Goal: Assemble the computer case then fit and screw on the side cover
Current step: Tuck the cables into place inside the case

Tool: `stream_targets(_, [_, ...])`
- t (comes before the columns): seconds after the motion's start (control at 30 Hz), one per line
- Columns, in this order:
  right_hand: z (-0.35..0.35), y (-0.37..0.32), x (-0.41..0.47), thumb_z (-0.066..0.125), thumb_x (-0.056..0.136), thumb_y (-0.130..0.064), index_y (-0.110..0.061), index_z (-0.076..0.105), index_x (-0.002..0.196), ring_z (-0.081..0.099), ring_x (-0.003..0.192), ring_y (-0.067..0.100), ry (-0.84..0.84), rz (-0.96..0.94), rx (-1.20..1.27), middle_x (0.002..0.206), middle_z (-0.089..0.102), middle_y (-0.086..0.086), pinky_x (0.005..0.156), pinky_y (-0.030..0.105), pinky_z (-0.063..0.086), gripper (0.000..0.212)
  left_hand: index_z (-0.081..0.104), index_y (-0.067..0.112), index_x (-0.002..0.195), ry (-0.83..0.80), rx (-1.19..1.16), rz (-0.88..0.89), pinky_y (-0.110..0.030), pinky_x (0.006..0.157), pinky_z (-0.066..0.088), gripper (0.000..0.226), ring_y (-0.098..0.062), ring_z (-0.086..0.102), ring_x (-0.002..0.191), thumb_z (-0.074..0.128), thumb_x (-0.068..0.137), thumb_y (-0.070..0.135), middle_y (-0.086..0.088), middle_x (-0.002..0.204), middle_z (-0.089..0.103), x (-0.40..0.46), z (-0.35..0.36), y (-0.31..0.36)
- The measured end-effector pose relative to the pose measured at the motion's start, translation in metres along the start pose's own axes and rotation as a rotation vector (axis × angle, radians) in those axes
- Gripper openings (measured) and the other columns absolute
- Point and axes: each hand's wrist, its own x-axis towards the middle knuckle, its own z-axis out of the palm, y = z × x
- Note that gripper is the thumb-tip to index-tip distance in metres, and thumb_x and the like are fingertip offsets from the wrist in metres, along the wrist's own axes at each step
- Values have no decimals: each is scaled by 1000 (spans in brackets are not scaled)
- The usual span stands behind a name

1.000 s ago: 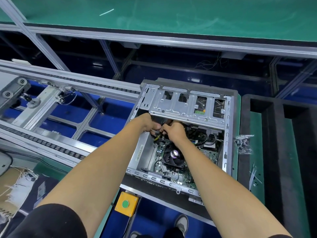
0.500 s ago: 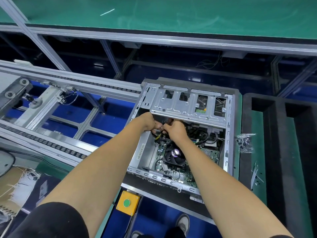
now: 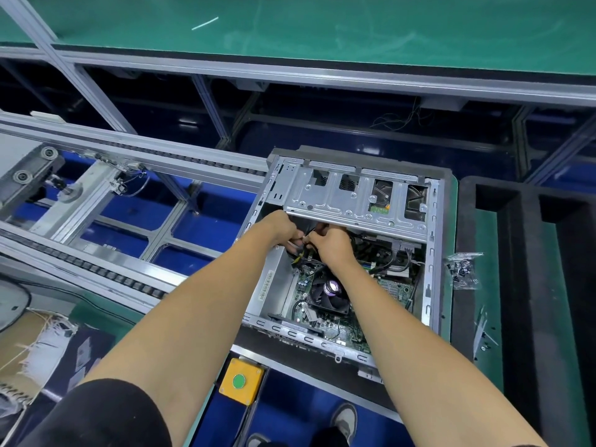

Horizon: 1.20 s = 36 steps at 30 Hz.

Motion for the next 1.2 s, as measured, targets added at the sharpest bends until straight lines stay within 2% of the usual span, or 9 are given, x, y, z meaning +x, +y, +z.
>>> stream_targets(0.1, [0,0,0,68,90,-16,-18,62,61,48,49,14,7,-11,-7,60,64,5,38,18,29,30,64,-9,100,0,50,14,-37,73,55,14,-29,59,66,52,99,-3,-21,86,63,-2,0,0])
stream_targets(0.3, [1,2,1,65,91,-11,-1,72,81,58,55,15,-7,2,14,57,63,-6,45,20,38,16,69,-2,96,-84,131,57,-32,70,52,12,-30,63,73,57,95,0,-16,86,67,0,-6,-3])
stream_targets(0.47, [2,2,0,66,90,-12,0,72,85,65,65,20,-17,-11,3,63,67,-1,57,27,43,15,70,3,91,-95,163,33,-35,86,55,11,-29,76,85,60,93,6,-13,91,74,5,-6,-5])
stream_targets(0.57, [1,2,1,67,89,-12,-11,65,69,56,49,9,-17,-27,-30,49,60,-9,44,18,37,21,71,-4,100,-106,190,-12,-40,97,53,19,-26,73,90,60,93,11,-18,104,76,6,-6,-4])
stream_targets(0.7, [0,3,3,67,91,-12,-16,57,62,48,49,14,-23,-51,-60,53,56,-5,37,15,29,31,67,8,88,-111,289,-61,-25,55,43,16,-14,60,56,58,95,20,-12,87,78,1,-9,4])
stream_targets(0.77, [0,4,3,66,92,-12,-17,53,59,43,47,12,-22,-62,-75,51,50,-4,37,16,28,36,64,10,87,-120,314,-67,-21,48,36,17,-9,52,44,57,96,22,-9,79,77,-1,-9,5])
stream_targets(0.93, [3,-1,0,66,92,-21,-12,69,83,52,55,16,-29,-117,-106,62,63,3,48,25,37,13,65,-3,109,-102,256,-43,-29,60,35,31,-34,72,101,58,97,24,-19,103,76,-2,-6,1])
stream_targets(1.07, [4,-2,-6,62,89,-39,-29,62,72,58,64,20,46,-101,-289,60,61,-6,53,25,32,21,62,-7,115,-103,269,-28,-30,58,33,36,-31,69,93,57,96,24,-22,107,74,-4,-7,1])
stream_targets(1.2, [5,-2,-10,57,89,-44,-28,51,62,54,67,22,118,-94,-374,59,54,-10,53,24,28,32,60,-10,114,-47,298,-10,-31,59,34,35,-40,70,106,54,98,21,-28,113,70,-3,-6,1])
